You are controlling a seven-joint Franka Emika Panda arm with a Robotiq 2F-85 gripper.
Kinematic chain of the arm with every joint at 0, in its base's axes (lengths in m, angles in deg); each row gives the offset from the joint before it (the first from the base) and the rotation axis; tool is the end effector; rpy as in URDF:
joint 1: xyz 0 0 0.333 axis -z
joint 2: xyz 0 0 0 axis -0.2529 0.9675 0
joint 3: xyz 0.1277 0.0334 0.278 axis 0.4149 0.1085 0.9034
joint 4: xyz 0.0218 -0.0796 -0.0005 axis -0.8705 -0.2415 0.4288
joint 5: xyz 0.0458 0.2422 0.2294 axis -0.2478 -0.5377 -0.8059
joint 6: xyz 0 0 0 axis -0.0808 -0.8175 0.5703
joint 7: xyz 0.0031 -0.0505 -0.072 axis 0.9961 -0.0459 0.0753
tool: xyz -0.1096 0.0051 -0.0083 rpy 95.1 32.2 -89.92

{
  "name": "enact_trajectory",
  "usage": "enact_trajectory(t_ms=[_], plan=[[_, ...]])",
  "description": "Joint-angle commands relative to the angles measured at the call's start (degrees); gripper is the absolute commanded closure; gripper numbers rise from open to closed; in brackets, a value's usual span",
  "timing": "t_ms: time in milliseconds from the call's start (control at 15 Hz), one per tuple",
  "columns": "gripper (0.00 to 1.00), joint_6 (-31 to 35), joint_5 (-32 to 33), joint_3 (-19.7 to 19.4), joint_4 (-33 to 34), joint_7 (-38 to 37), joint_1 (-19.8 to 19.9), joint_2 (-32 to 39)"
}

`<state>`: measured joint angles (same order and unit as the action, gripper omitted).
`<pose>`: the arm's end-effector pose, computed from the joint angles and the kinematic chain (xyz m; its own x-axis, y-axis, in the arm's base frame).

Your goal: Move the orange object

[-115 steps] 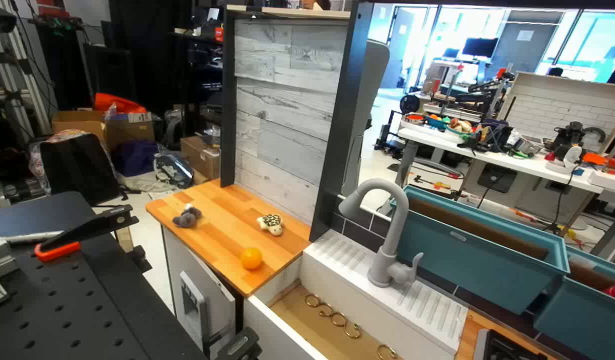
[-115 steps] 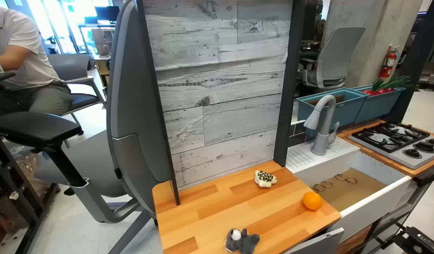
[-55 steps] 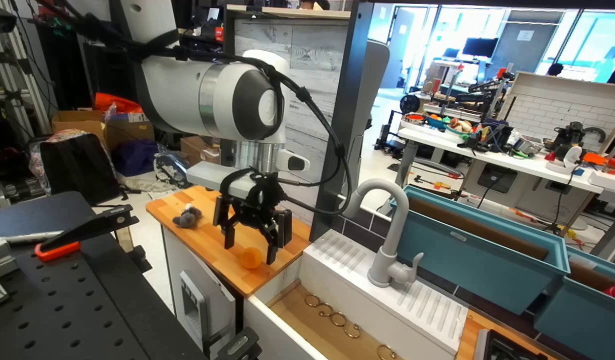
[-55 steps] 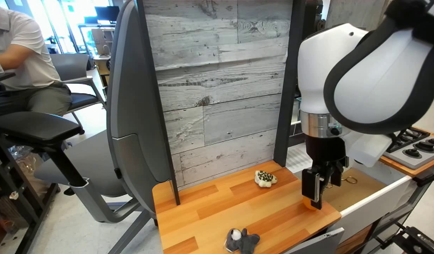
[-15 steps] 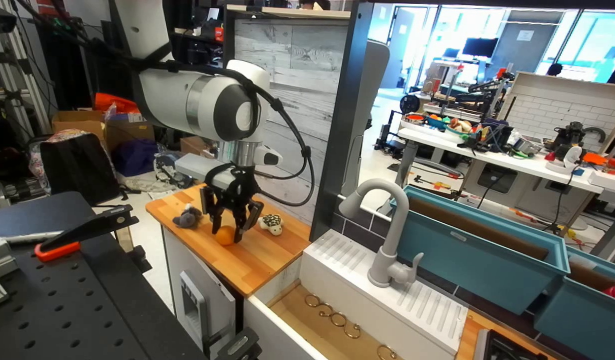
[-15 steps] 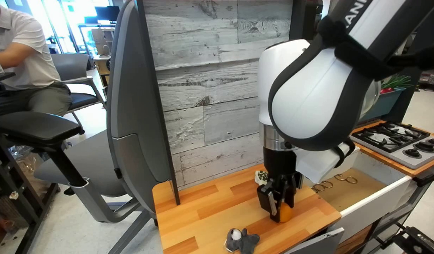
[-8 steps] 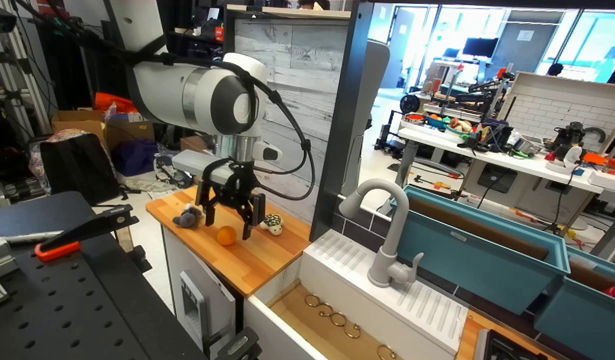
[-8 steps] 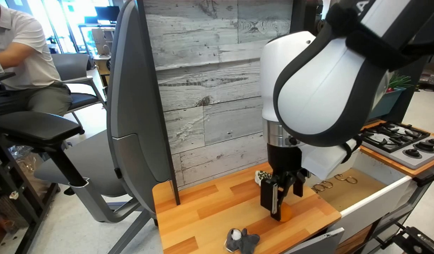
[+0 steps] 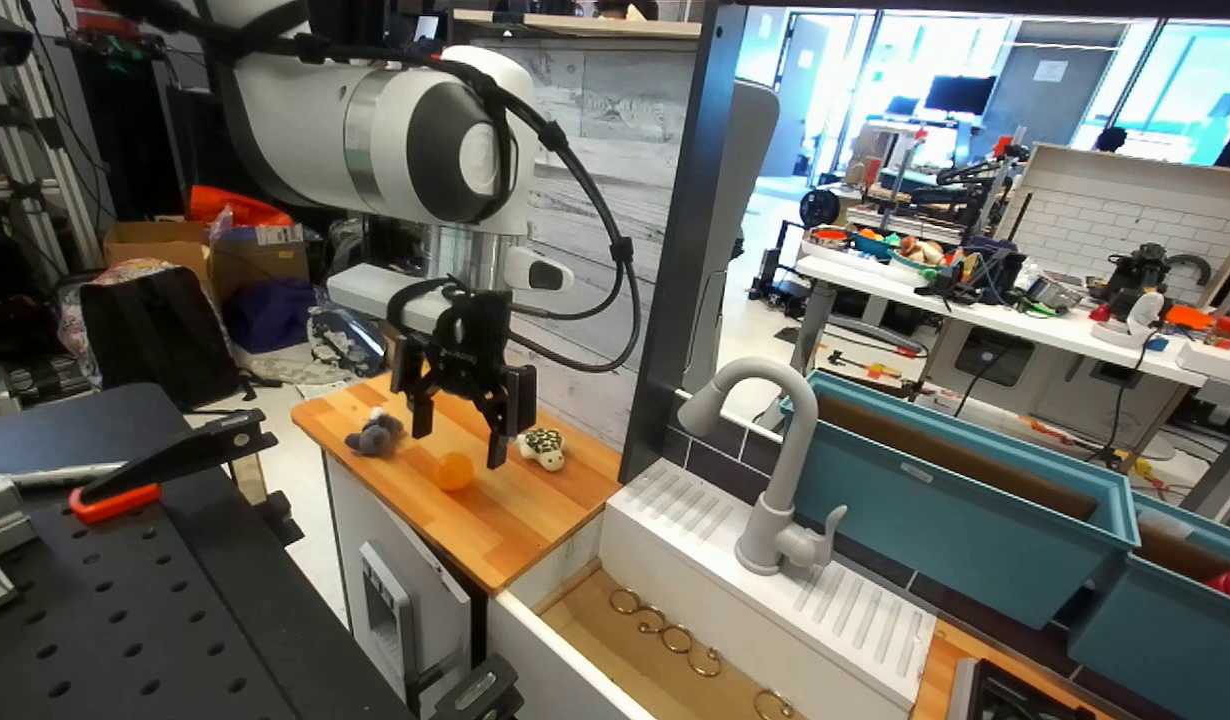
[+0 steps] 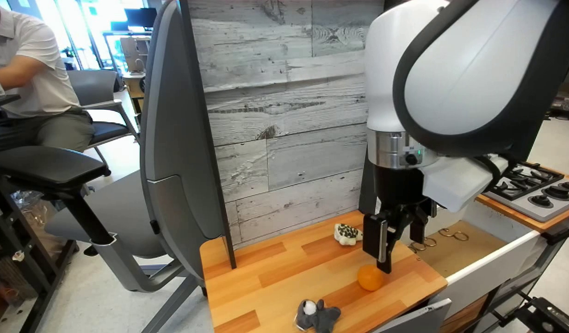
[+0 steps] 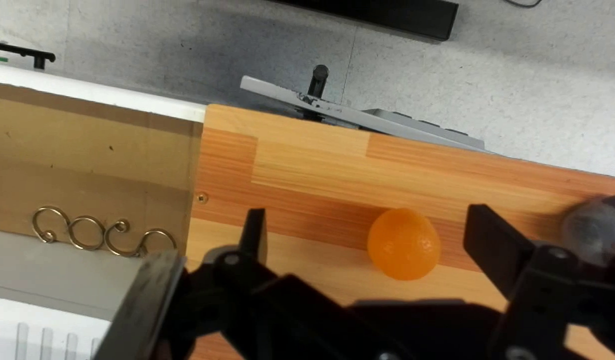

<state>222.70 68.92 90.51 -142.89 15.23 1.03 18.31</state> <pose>0.5126 0.1401 0.0981 0.9492 0.2634 -0.1723 0.2781 -0.9581 0.0678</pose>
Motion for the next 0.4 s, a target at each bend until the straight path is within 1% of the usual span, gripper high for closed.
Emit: enact_trajectory(t_ms=[0,67,333], plan=[[0.0,-0.6,-1.5,0.1,-3.2,-1.5,-0.1,-3.2],[0.0,-0.1,-0.5,-0.2,-0.9,-0.5,-0.3,-0.8],[0.0,-0.1,-0.5,-0.3,-1.8,-1.2,-0.3,-1.5]])
